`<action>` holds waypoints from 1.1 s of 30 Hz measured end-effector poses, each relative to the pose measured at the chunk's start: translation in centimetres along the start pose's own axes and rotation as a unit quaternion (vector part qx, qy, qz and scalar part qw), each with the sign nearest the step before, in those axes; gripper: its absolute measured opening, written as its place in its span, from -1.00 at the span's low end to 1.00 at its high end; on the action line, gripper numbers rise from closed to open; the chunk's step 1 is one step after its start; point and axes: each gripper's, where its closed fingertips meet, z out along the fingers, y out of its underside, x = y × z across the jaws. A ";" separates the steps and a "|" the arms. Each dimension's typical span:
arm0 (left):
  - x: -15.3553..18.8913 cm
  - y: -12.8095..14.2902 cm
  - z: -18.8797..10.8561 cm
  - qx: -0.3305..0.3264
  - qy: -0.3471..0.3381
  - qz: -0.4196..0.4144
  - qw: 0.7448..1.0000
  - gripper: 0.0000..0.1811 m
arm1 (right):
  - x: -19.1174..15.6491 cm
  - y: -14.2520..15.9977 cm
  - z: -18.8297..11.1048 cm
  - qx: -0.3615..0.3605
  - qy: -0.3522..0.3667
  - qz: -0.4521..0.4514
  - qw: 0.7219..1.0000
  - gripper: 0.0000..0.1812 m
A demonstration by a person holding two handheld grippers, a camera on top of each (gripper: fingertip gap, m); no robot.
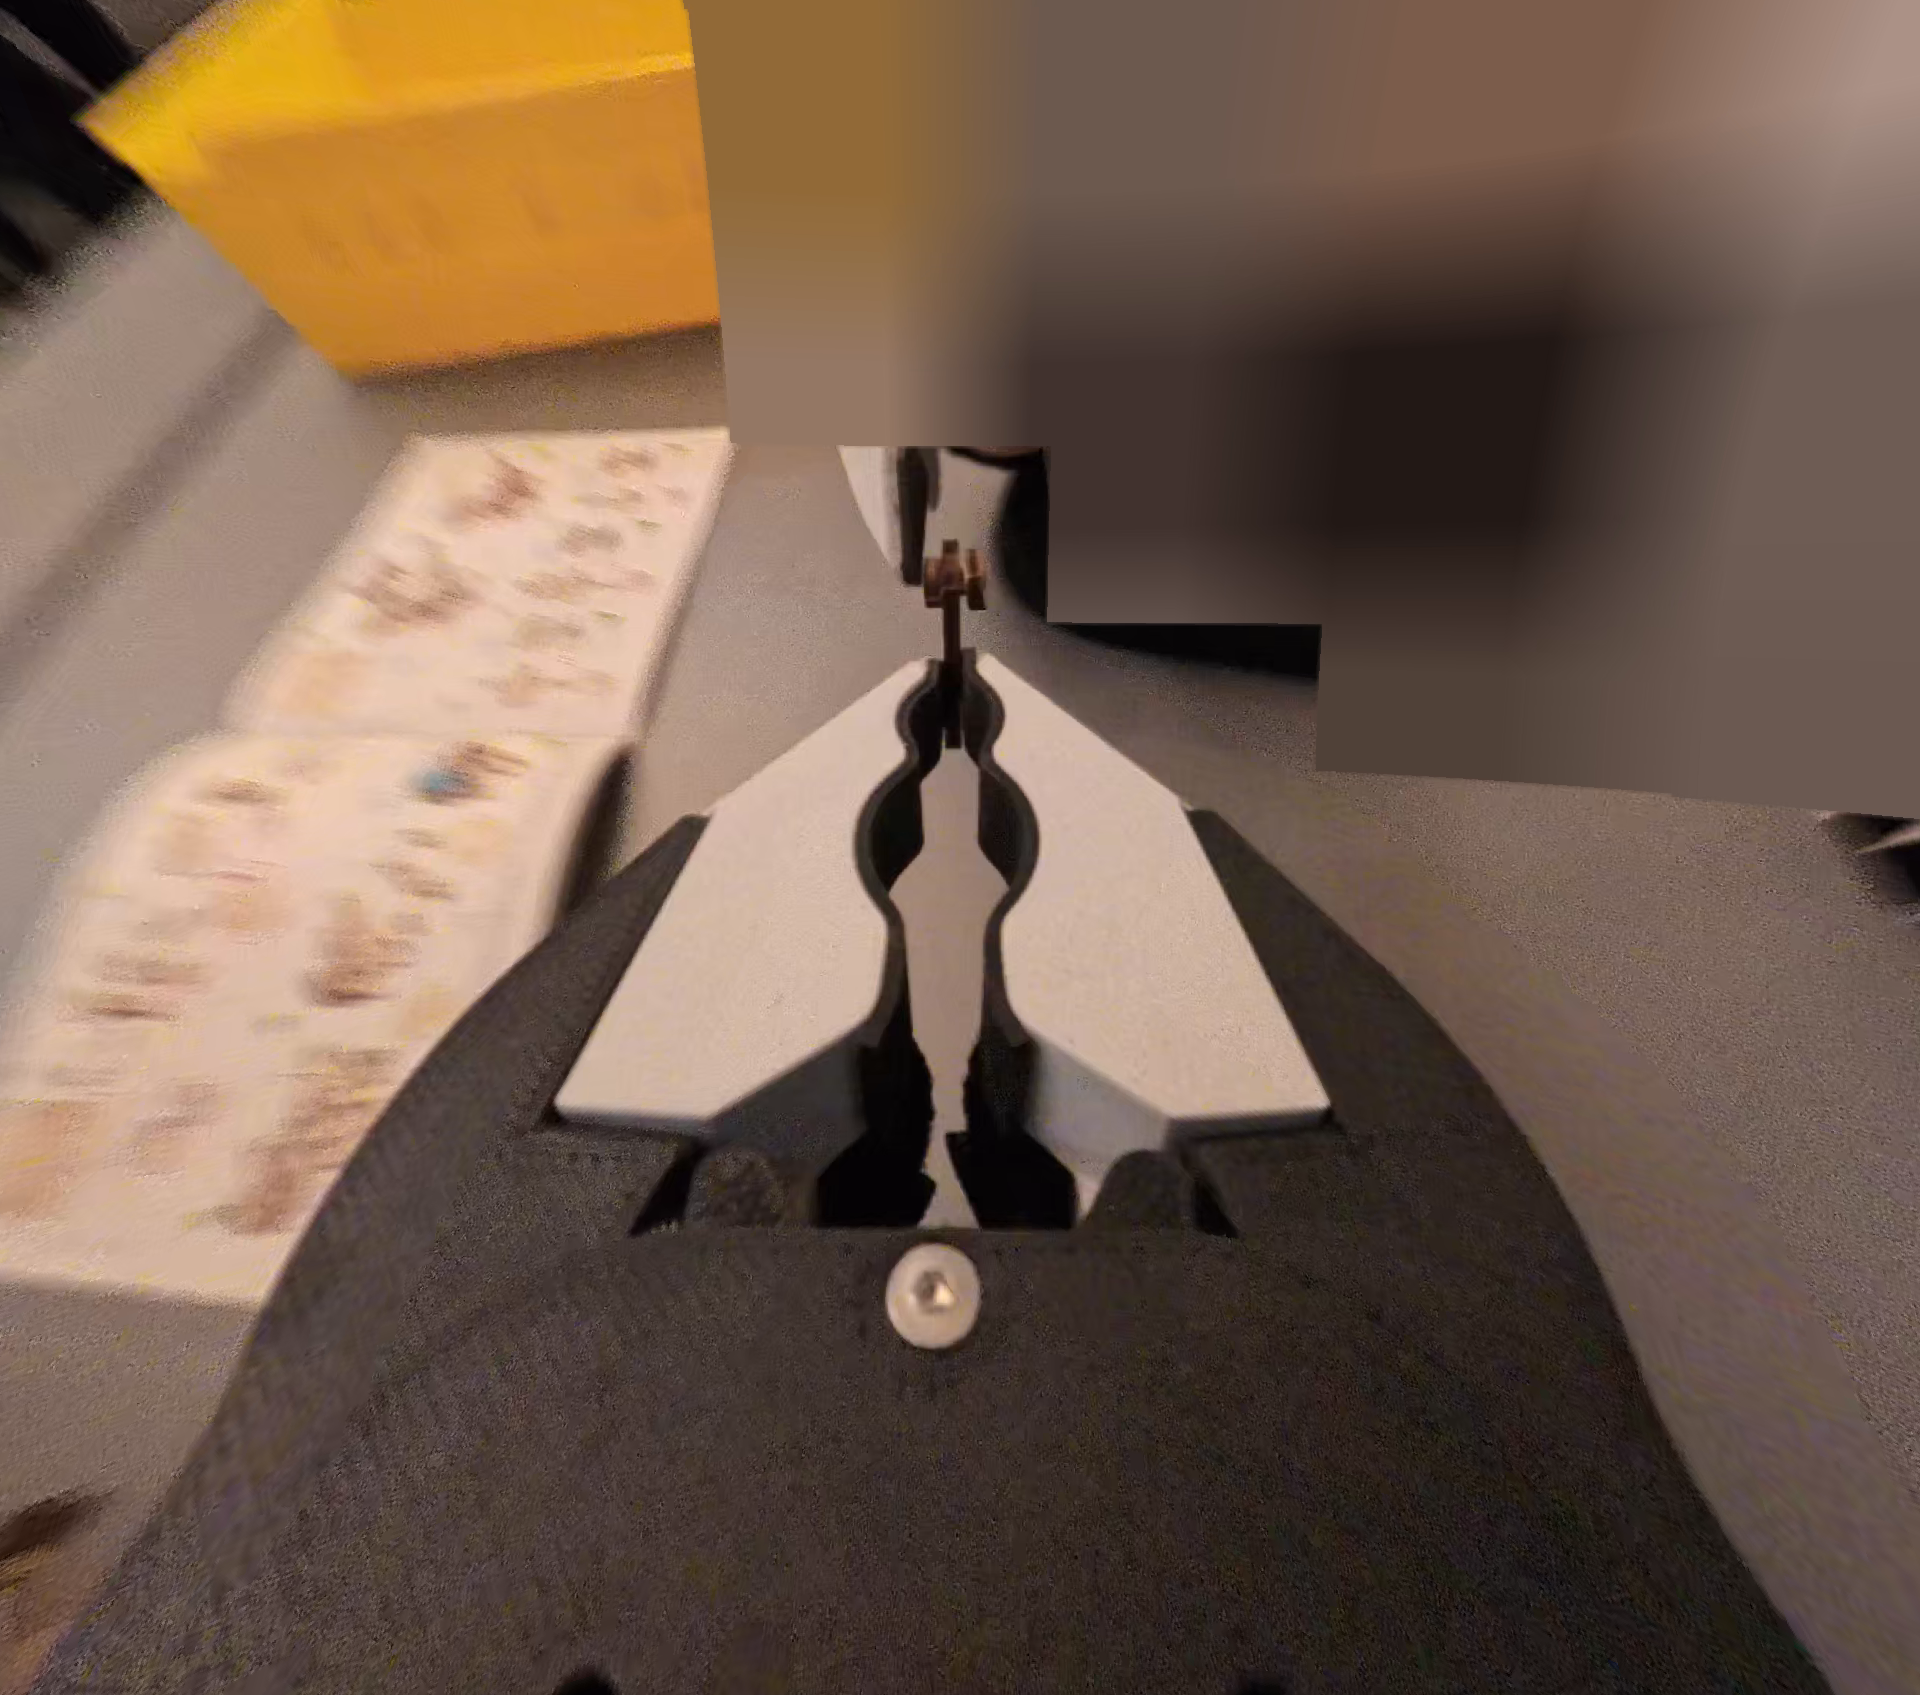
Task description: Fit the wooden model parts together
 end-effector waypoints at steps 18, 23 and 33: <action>1.1 -0.5 -0.1 -0.035 -0.160 0.373 0.913 -1.00 | -1.1 0.3 1.1 -0.086 0.145 -0.374 0.912 -0.83; 0.9 -0.8 -0.3 -0.035 -0.185 0.416 0.890 -1.00 | -1.4 0.4 1.0 -0.083 0.136 -0.378 0.912 -0.95; -0.1 0.3 -0.3 -0.094 -0.240 0.520 0.814 -1.00 | -1.5 2.8 0.3 -0.133 0.048 -0.275 0.951 -0.85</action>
